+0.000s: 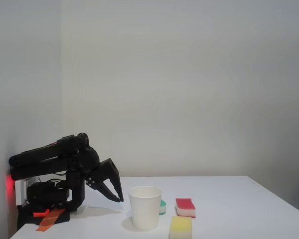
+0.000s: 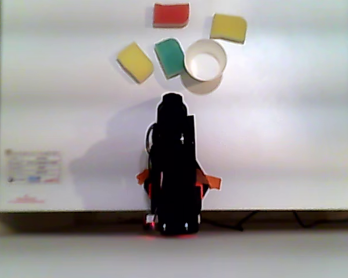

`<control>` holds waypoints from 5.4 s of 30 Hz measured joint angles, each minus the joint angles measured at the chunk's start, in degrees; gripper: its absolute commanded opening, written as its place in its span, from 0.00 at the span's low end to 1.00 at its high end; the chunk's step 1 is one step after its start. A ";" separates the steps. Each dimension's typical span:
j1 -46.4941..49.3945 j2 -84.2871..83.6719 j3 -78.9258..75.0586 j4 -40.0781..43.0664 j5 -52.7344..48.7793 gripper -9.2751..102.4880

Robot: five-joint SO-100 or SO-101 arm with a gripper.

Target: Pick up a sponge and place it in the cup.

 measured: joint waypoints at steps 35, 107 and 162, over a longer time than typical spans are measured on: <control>-8.79 -38.14 -28.56 4.39 2.02 0.08; -14.24 -117.33 -79.10 -23.82 5.63 0.08; 20.21 -90.35 -98.17 25.84 -3.69 0.08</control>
